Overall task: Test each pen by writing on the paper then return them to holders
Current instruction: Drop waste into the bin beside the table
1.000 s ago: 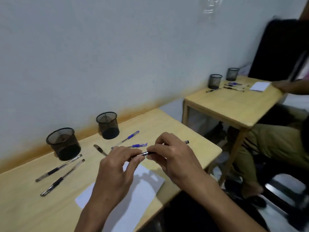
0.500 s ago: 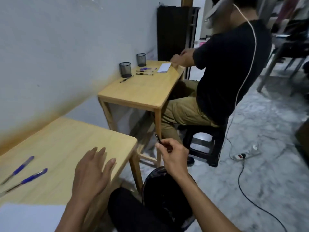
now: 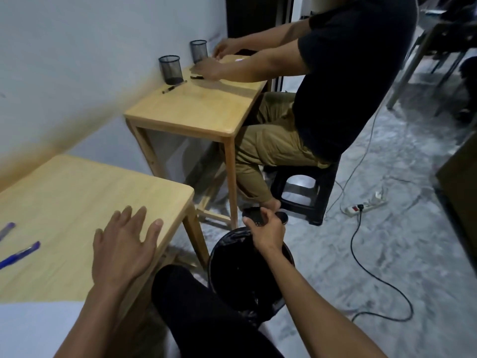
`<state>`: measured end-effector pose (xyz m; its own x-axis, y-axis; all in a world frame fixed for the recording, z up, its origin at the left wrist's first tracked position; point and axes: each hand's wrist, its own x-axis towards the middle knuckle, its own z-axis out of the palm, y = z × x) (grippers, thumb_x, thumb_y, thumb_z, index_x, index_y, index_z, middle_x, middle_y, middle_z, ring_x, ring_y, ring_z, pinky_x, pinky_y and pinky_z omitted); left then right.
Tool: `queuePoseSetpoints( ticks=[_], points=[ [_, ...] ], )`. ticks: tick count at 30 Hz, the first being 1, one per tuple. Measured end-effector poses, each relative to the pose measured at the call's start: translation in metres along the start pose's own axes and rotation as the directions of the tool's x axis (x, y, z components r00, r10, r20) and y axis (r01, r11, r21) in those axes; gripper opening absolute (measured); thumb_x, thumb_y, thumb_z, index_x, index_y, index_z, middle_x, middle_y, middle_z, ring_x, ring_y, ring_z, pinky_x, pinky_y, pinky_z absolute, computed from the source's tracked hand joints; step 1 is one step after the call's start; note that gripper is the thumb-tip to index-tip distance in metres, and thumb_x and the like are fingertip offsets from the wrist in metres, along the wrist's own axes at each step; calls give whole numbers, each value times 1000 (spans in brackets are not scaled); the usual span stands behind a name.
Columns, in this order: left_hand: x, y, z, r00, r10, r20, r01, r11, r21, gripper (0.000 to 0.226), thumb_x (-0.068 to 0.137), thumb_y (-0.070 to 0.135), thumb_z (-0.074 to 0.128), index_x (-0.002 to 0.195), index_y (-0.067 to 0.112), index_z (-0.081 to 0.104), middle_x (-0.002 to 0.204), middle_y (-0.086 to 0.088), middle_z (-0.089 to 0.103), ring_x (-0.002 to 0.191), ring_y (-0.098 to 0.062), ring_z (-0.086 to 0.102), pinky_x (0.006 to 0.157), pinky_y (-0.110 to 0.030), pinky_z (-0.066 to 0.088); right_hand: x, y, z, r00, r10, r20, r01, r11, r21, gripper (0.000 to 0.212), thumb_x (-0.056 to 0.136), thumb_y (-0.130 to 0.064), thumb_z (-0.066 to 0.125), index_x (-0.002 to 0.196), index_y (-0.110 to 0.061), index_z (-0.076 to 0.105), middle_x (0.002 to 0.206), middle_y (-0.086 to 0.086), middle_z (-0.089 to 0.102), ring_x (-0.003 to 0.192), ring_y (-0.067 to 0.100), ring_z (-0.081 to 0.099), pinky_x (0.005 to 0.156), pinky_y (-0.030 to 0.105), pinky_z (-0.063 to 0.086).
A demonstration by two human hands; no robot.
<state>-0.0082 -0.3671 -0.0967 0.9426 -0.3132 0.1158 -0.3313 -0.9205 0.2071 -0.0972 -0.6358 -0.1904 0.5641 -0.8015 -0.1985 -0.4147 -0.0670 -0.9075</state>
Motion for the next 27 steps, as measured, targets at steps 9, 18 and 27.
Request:
queuePoseSetpoints(
  ticks=[9, 18, 27],
  points=[
    [-2, 1, 0, 1000, -6, 10, 6, 1000, -14, 69, 98, 65, 24, 150, 23, 40, 160, -9, 33, 149, -31, 24, 117, -59, 20, -3, 12, 3, 999, 27, 18, -27, 999, -25, 88, 79, -45, 84, 151, -13, 46, 149, 11, 56, 139, 30, 50, 110, 41, 43],
    [-4, 2, -4, 1000, -21, 20, 22, 999, -37, 69, 97, 65, 24, 150, 23, 41, 160, -8, 33, 150, -30, 23, 118, -58, 19, -12, -2, 3, 999, 7, 41, -8, 1000, 19, 78, 83, -37, 82, 149, -13, 48, 148, 10, 56, 139, 28, 50, 111, 38, 42],
    [-29, -8, -53, 985, -154, -79, 103, 887, -450, 43, 91, 40, 66, 130, 21, 64, 144, -2, 55, 132, -19, 51, 111, -34, 36, -101, -117, 28, 889, -398, 226, 317, 892, 322, 16, 90, -20, 75, 103, -27, 70, 85, -3, 71, 72, 1, 62, 70, 16, 53]
  ],
)
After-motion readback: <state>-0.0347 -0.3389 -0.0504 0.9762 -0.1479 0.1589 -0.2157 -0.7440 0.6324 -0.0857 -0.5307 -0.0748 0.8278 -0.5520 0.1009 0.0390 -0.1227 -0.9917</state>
